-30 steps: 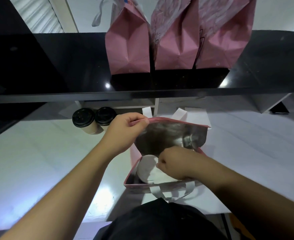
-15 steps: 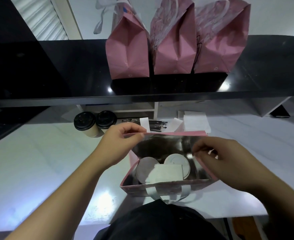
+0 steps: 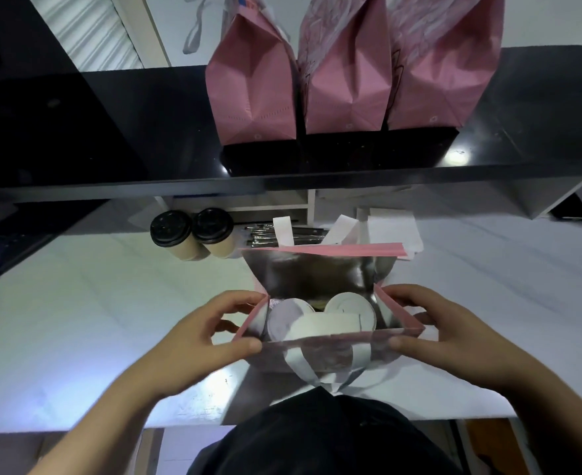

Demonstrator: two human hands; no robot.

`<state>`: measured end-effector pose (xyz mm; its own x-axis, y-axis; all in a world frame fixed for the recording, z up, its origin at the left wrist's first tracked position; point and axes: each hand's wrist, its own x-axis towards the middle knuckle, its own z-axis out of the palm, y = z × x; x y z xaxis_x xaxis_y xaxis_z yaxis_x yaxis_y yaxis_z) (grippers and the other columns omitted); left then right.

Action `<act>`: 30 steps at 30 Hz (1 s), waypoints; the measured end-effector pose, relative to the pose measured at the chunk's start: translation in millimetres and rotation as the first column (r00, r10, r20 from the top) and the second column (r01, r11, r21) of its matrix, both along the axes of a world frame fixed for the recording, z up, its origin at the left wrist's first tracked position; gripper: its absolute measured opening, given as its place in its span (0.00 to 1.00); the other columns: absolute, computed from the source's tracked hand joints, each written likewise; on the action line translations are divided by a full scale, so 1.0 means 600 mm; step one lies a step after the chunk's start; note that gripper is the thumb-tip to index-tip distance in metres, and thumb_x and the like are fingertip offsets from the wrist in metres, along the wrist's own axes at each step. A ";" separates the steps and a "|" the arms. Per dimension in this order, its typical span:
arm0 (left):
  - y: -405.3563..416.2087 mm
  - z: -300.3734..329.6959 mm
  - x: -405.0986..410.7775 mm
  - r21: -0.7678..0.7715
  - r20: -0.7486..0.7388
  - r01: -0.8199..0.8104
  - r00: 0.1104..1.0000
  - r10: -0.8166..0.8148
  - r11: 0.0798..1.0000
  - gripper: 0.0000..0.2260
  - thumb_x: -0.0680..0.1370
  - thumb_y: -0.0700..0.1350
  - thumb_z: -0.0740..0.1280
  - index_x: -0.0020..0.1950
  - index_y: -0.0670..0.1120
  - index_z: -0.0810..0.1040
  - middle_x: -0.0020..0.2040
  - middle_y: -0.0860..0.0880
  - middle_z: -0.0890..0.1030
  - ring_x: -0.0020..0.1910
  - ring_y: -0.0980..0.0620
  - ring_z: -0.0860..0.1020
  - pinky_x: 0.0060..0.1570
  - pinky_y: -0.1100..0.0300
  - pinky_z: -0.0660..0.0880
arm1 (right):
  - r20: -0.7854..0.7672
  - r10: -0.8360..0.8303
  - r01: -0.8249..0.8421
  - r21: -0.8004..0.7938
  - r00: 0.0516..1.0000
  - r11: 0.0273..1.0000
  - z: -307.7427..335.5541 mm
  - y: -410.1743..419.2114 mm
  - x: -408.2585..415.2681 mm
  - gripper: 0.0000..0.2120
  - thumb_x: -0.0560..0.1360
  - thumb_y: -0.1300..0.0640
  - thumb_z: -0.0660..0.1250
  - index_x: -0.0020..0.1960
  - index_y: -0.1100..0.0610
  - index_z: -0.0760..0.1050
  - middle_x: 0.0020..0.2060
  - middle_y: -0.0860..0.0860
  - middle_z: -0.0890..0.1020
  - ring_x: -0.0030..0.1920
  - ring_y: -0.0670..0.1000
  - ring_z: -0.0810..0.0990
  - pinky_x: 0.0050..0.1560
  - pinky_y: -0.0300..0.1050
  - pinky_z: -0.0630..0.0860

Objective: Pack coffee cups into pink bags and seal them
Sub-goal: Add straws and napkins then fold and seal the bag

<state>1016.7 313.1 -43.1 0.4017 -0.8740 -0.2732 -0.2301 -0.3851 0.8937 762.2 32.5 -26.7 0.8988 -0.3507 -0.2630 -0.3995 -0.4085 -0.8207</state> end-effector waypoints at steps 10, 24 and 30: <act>-0.025 -0.020 -0.025 -0.080 -0.014 -0.101 0.995 0.100 0.992 0.18 0.77 0.42 0.69 0.63 0.58 0.82 0.63 0.53 0.84 0.63 0.50 0.81 0.61 0.51 0.78 | 0.131 -0.126 0.106 0.155 0.983 0.982 -0.053 0.007 0.022 0.18 0.78 0.62 0.71 0.60 0.42 0.82 0.59 0.41 0.83 0.56 0.44 0.83 0.49 0.34 0.79; -0.046 -0.046 0.021 -0.127 -0.126 -0.227 0.969 0.212 0.965 0.32 0.72 0.49 0.78 0.73 0.61 0.72 0.50 0.50 0.82 0.47 0.46 0.81 0.49 0.52 0.80 | 0.151 -0.298 0.280 0.129 0.942 0.951 -0.065 -0.015 0.034 0.23 0.76 0.57 0.75 0.62 0.34 0.74 0.51 0.38 0.84 0.51 0.48 0.84 0.50 0.49 0.84; -0.055 -0.042 0.013 -0.162 0.335 -0.218 0.905 0.261 0.962 0.12 0.73 0.50 0.77 0.54 0.59 0.80 0.57 0.58 0.76 0.57 0.55 0.77 0.53 0.69 0.71 | 0.282 -0.192 0.288 -0.358 0.940 0.888 -0.073 -0.008 0.039 0.18 0.71 0.57 0.79 0.55 0.43 0.76 0.55 0.39 0.72 0.54 0.42 0.72 0.51 0.36 0.73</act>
